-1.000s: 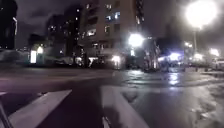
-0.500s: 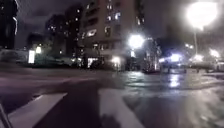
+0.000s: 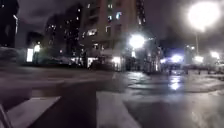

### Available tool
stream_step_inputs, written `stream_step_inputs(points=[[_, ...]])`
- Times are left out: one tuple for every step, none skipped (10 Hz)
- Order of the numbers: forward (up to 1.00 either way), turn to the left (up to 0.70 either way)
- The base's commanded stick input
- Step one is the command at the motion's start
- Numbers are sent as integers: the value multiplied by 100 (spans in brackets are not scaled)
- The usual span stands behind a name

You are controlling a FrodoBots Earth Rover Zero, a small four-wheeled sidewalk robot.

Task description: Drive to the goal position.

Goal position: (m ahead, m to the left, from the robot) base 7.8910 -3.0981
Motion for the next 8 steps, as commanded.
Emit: stream_step_inputs(points=[[45, 0], [45, 0], [45, 0], [45, 0], [45, 0], [45, 0], [45, 0], [45, 0]])
